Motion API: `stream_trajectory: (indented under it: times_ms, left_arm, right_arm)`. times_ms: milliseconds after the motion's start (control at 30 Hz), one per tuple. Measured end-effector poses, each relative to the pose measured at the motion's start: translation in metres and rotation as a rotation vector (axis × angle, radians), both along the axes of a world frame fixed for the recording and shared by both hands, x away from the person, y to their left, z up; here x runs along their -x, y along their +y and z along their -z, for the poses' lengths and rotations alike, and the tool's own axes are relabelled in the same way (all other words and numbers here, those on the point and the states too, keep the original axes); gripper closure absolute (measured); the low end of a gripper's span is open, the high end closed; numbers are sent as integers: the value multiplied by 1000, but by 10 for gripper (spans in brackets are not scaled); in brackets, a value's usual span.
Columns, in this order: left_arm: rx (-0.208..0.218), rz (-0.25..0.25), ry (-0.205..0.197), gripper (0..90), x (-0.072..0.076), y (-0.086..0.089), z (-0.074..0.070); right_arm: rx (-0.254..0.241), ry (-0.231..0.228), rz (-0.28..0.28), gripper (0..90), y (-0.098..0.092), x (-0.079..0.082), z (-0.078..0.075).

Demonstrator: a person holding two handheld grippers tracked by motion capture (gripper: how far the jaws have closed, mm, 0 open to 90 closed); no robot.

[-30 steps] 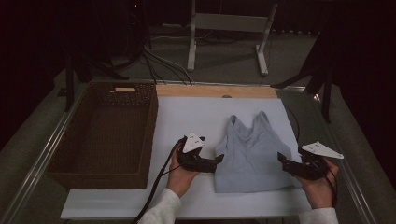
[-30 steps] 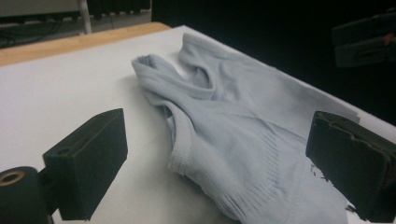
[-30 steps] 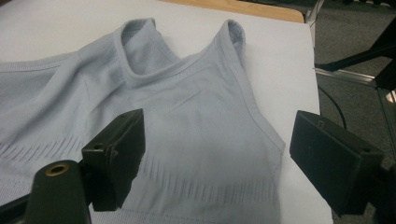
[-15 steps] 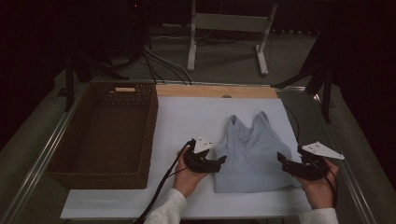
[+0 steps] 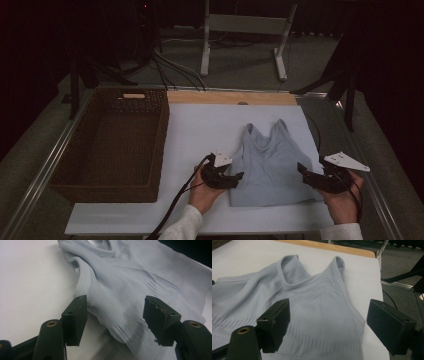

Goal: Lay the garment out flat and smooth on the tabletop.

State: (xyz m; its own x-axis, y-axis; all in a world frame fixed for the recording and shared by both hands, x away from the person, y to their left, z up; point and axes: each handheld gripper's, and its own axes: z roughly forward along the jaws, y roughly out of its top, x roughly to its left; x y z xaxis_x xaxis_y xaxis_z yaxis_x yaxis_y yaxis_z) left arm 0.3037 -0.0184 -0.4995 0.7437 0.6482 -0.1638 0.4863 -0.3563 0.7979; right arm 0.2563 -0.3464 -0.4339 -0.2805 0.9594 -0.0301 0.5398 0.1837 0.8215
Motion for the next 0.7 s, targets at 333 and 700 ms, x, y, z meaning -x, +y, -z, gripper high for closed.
stream_trajectory:
  times_ms: [333,700]
  left_arm:
    - [7,13,27,833,-3,4,-5]
    - [46,-20,8,864,-3,14,-13]
  right_arm:
    - [5,0,-16,213,2,0,1]
    - [4,-6,-21,221,1,1,0]
